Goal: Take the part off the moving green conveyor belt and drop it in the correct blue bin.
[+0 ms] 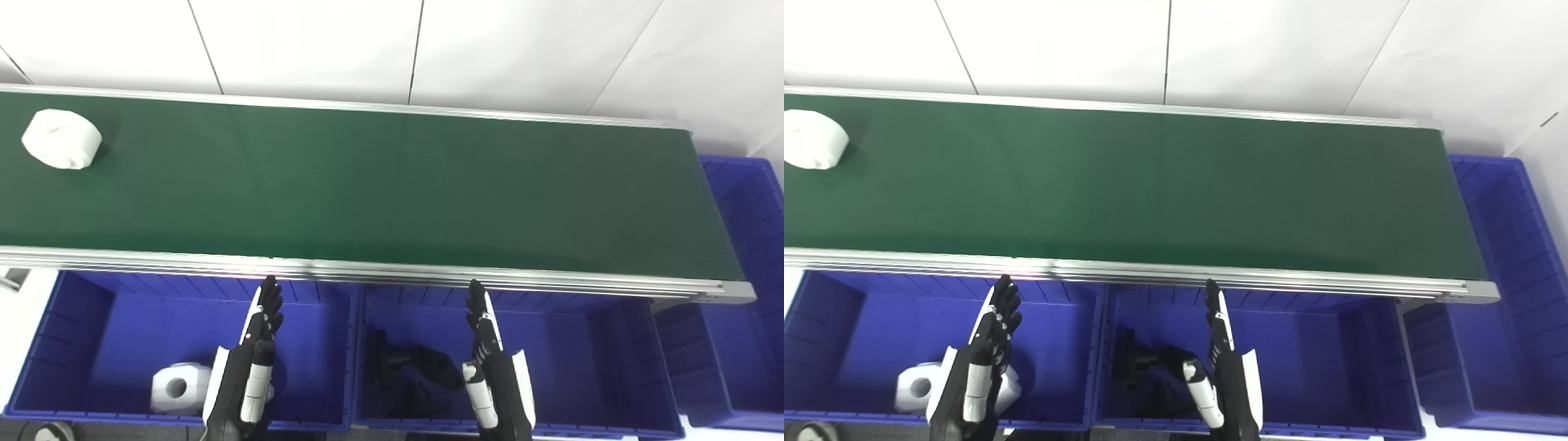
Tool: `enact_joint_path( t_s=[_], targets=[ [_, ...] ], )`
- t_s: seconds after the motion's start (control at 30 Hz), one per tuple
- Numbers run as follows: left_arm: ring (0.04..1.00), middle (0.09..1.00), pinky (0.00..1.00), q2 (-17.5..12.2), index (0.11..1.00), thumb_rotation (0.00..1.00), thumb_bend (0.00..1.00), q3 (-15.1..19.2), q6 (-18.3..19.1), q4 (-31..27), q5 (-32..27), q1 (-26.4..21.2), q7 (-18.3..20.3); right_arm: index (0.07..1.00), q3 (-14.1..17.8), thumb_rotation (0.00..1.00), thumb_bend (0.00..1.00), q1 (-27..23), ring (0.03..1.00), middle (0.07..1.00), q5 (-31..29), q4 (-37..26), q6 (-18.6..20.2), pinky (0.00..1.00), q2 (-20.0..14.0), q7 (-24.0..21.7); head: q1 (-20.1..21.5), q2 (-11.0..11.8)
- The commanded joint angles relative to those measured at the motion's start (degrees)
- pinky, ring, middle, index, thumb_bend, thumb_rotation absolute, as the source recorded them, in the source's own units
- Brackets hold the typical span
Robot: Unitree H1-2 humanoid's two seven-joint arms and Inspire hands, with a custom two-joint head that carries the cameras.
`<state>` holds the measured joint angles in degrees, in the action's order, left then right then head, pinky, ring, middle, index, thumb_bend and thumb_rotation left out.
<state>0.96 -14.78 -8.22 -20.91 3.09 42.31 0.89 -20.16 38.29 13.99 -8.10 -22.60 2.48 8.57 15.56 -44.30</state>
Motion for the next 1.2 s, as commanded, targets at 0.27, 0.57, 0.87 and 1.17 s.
enact_joint_path(
  t_s=[0.27, 0.57, 0.87, 1.17],
  targets=[
    [1.0, 1.0, 1.0, -0.05, 1.0, 0.99, 0.71, -0.24, -2.04, -1.0, 0.37, 0.33, 0.17, 1.0, -1.28, 0.98, 0.77, 0.78, 1.0, 1.0, -0.02, -1.73, -1.02, 1.0, 2.12, -0.29, -0.05, 0.02],
    [1.0, 1.0, 1.0, -0.02, 1.0, 0.99, 0.71, -0.31, -2.03, -0.91, 0.29, 0.32, 0.22, 1.0, -1.32, 0.98, 0.76, 0.77, 1.0, 1.0, -0.02, -1.76, -1.21, 1.0, 2.17, -0.26, -0.03, 0.05],
    [1.0, 1.0, 1.0, -0.08, 1.0, 0.99, 0.71, -0.35, -1.4, -1.24, 0.03, 0.35, 0.37, 1.0, -1.22, 0.98, 0.77, 0.65, 1.0, 1.0, 0.37, -1.5, -1.54, 1.0, 2.26, -0.02, -0.06, 0.26],
    [1.0, 1.0, 1.0, 0.47, 1.0, 0.99, 0.73, -0.75, -3.67, 1.92, 0.06, -0.61, 0.31, 1.0, -0.45, 0.96, 0.75, -0.53, 1.0, 1.0, -1.44, 1.05, -3.24, 1.0, 1.44, -0.21, -3.82, 2.18]
  ],
)
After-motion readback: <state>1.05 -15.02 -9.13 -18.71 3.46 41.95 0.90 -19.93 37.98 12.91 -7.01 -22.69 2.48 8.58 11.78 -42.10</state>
